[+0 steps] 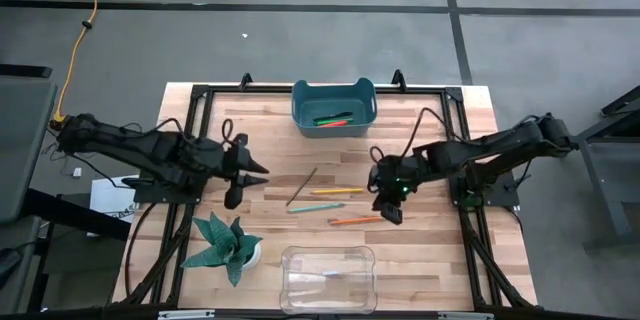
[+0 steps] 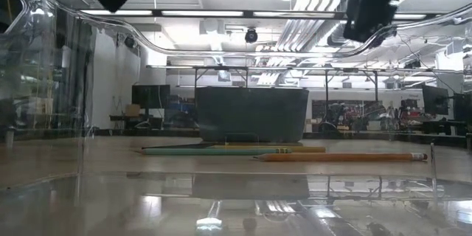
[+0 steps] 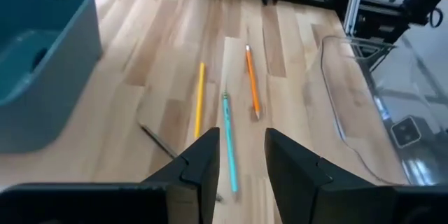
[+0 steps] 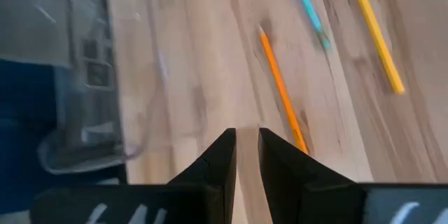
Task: Sort pens & pencils
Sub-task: Put the orange pencil into the transparent bin
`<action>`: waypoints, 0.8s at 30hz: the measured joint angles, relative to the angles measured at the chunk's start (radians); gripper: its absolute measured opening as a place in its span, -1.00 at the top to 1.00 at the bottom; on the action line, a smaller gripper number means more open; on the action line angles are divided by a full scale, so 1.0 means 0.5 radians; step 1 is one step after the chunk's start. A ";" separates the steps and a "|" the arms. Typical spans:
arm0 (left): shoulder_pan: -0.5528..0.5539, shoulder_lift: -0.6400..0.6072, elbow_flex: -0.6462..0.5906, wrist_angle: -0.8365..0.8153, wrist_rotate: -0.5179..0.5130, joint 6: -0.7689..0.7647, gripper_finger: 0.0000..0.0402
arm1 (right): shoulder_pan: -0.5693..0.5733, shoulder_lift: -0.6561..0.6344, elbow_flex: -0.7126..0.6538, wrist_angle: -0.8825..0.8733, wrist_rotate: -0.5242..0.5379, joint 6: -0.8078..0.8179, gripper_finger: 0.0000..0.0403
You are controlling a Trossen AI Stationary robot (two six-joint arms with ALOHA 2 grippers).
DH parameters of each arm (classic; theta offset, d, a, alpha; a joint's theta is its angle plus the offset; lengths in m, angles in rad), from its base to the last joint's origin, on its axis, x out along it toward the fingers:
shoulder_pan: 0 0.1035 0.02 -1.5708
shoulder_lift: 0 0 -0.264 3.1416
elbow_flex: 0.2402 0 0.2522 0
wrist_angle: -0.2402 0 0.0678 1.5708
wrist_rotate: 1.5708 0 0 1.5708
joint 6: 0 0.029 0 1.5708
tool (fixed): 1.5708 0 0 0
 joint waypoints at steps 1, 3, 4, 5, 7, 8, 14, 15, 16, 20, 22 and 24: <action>-0.017 0.006 -0.028 0.031 -0.009 -0.031 0.48 | 0.004 0.025 0.000 -0.006 0.000 -0.008 0.75; -0.052 0.019 -0.079 0.072 -0.037 -0.082 0.48 | 0.006 0.077 0.001 -0.016 -0.016 -0.031 0.75; -0.068 0.027 -0.095 0.099 -0.046 -0.106 0.48 | 0.006 0.109 0.001 -0.028 -0.032 -0.050 0.75; -0.081 0.032 -0.106 0.105 -0.062 -0.120 0.48 | 0.006 0.147 0.001 -0.046 -0.041 -0.059 0.75; -0.099 0.047 -0.108 0.103 -0.091 -0.133 0.48 | 0.006 0.222 0.001 -0.065 -0.073 -0.099 0.75; -0.106 0.058 -0.108 0.103 -0.096 -0.134 0.48 | 0.006 0.255 0.001 -0.080 -0.090 -0.123 0.75; -0.105 0.087 -0.108 0.101 -0.101 -0.134 0.48 | 0.015 0.459 0.101 -0.149 -0.094 -0.342 0.75; -0.105 0.086 -0.109 0.099 -0.101 -0.134 0.48 | 0.015 0.491 0.128 -0.163 -0.075 -0.376 0.75; -0.105 0.085 -0.109 0.102 -0.101 -0.134 0.48 | 0.015 0.522 0.156 -0.195 -0.048 -0.417 0.75; -0.105 0.085 -0.109 0.101 -0.101 -0.126 0.48 | 0.014 0.633 0.260 -0.268 0.039 -0.535 0.75; -0.105 0.085 -0.109 0.099 -0.100 -0.118 0.48 | 0.016 0.688 0.291 -0.315 0.078 -0.585 0.75; -0.105 0.085 -0.109 0.093 -0.099 -0.111 0.48 | 0.030 0.742 0.321 -0.341 0.109 -0.628 0.75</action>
